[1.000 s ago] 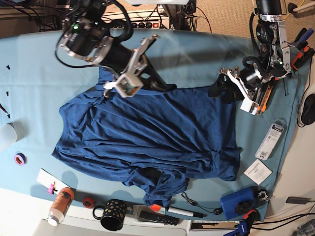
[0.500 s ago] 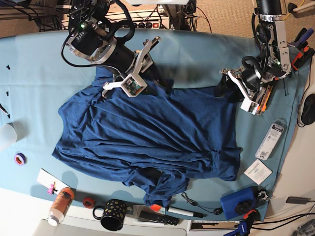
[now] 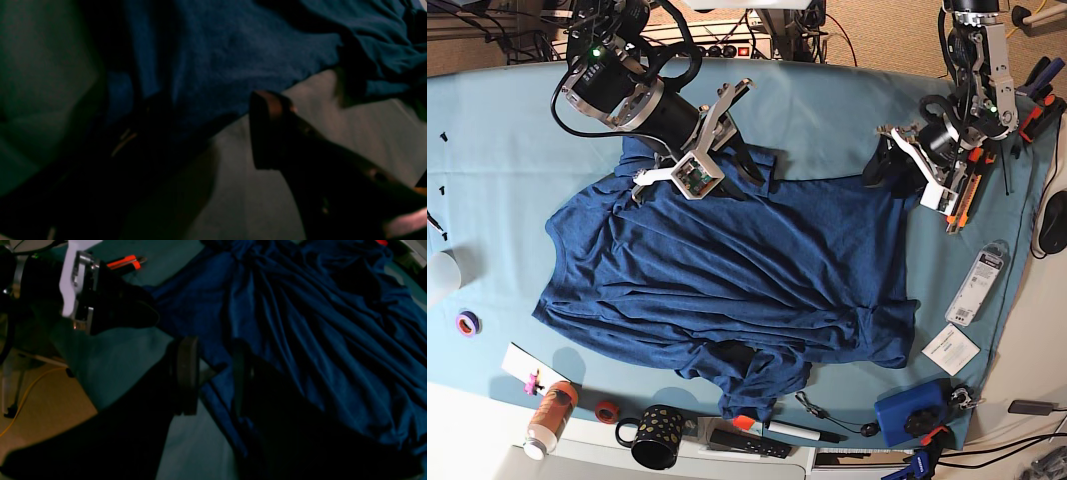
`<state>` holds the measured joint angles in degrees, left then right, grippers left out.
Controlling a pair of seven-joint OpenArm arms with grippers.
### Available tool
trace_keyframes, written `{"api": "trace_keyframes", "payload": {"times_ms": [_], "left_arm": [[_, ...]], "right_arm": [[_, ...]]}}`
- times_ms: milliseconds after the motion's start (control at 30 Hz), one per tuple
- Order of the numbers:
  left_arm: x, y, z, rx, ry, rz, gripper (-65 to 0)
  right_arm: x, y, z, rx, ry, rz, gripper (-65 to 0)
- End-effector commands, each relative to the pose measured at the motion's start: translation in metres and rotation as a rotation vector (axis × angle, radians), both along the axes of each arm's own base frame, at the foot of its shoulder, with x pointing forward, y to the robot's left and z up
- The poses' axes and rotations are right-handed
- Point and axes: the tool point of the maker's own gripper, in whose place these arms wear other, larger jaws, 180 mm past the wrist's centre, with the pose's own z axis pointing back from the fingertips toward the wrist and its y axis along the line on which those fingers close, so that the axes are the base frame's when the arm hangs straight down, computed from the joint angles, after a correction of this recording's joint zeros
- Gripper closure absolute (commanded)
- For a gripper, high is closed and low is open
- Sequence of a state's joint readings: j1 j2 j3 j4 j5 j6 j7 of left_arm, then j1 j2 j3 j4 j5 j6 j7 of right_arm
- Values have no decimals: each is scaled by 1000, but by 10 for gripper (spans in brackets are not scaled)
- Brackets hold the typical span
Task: Layout the t-shirt on the table in an organized manner, then fold the t-shirt properly
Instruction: 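Move the right gripper over the shirt's shoulder and grasp the fabric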
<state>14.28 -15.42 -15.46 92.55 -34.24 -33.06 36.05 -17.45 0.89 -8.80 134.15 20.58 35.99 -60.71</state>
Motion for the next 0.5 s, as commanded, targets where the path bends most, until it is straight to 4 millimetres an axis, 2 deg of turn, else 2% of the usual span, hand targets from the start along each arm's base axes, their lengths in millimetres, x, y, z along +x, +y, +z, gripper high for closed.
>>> {"api": "trace_keyframes", "payload": {"times_ms": [0, 467], "left_arm": [[-10, 4, -9, 42, 47, -21, -365], [-20, 4, -15, 41, 72, -21, -365]], "right_arm": [[3, 4, 13, 38, -45, 6, -174], [3, 5, 14, 41, -48, 6, -174]]}}
